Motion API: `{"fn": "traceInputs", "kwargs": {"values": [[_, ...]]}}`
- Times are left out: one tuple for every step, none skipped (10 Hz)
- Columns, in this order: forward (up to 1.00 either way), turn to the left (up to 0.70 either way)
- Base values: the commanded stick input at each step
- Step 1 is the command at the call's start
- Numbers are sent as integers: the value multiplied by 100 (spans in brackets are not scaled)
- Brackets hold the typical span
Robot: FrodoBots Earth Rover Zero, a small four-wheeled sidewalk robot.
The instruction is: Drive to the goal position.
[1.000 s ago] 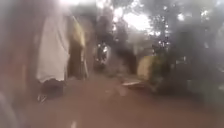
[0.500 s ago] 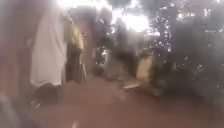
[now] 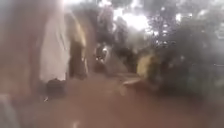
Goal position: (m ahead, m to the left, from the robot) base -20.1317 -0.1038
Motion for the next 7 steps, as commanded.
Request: {"fn": "traceInputs", "kwargs": {"values": [[-70,0],[-70,0],[-70,-9],[-70,-20],[-70,-27],[-70,-27],[-70,-27]]}}
